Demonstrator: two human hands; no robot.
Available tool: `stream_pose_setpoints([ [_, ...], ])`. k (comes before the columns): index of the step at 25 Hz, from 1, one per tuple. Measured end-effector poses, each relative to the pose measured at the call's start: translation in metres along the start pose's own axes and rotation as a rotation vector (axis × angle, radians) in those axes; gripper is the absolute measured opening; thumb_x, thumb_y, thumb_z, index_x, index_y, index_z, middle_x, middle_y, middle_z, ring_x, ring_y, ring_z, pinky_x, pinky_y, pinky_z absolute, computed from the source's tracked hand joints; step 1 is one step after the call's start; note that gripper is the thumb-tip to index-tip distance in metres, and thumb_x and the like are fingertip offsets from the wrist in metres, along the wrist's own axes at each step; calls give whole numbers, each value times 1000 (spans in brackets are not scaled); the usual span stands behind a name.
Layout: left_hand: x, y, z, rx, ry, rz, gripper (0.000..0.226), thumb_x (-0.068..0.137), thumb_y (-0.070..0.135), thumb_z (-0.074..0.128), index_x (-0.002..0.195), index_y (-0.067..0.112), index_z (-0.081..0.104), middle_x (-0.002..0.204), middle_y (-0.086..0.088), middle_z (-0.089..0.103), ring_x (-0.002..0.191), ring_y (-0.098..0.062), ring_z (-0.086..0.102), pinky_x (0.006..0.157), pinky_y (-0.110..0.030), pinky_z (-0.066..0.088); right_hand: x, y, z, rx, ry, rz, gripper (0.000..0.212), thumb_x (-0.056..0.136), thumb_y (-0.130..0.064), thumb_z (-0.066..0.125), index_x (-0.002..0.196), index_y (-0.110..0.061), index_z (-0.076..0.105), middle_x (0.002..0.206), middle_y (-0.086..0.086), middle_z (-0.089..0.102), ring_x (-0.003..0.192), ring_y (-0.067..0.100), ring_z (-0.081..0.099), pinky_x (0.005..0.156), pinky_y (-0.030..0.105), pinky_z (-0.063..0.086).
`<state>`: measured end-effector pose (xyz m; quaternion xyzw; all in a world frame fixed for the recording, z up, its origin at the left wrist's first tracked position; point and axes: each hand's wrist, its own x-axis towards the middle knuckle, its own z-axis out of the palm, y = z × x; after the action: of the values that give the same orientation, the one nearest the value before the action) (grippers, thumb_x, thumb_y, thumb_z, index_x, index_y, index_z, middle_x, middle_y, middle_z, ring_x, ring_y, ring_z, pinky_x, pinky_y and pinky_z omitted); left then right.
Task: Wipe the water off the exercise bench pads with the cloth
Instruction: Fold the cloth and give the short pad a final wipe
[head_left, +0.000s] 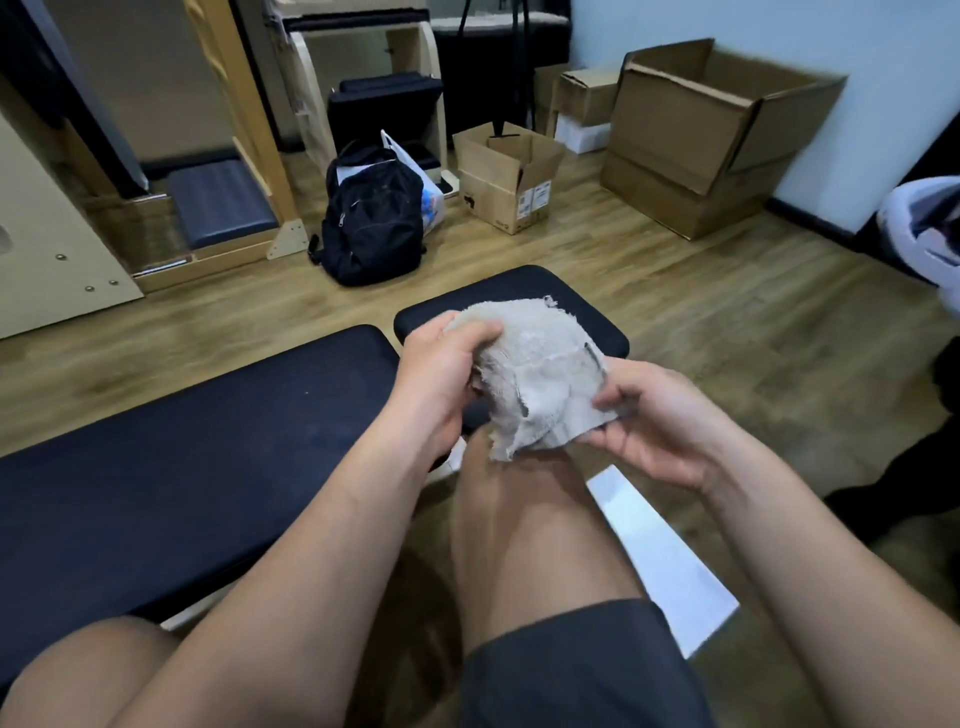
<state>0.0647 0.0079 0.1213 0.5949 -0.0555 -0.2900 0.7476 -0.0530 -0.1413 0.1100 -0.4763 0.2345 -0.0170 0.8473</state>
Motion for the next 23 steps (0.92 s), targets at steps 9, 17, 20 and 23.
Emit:
stream_pose_setpoints([
  [9, -6, -32, 51, 532, -483, 91, 6, 85, 11, 66, 80, 11, 64, 71, 0, 59, 63, -13, 52, 58, -26, 41, -1, 19, -87, -381, 123, -110, 78, 67, -57, 78, 132, -20, 56, 133, 3, 60, 124, 19, 55, 106, 46, 43],
  [17, 11, -61, 40, 592, -263, -58, 19, 90, 39, 63, 97, 23, 69, 95, -1, 70, 82, -15, 63, 74, -31, 51, 2, 39, -92, -200, -38, -68, 45, 78, -8, 69, 120, 2, 57, 101, 16, 66, 86, 27, 64, 68, 36, 51],
  [20, 11, -97, 35, 669, -249, -326, 59, 79, 64, 65, 124, 27, 54, 120, 5, 62, 101, -11, 62, 87, -29, 51, 10, 54, -92, -136, 206, -19, 38, 84, -7, 69, 119, -4, 56, 103, 15, 68, 82, 27, 66, 70, 39, 52],
  [23, 9, -119, 34, 562, -291, -282, 79, 77, 26, 83, 139, 27, 34, 126, 1, 54, 99, -7, 59, 71, -16, 51, 11, 70, -106, -9, 337, 110, 51, 84, 1, 67, 128, -18, 50, 108, 16, 67, 87, 28, 65, 81, 42, 51],
])
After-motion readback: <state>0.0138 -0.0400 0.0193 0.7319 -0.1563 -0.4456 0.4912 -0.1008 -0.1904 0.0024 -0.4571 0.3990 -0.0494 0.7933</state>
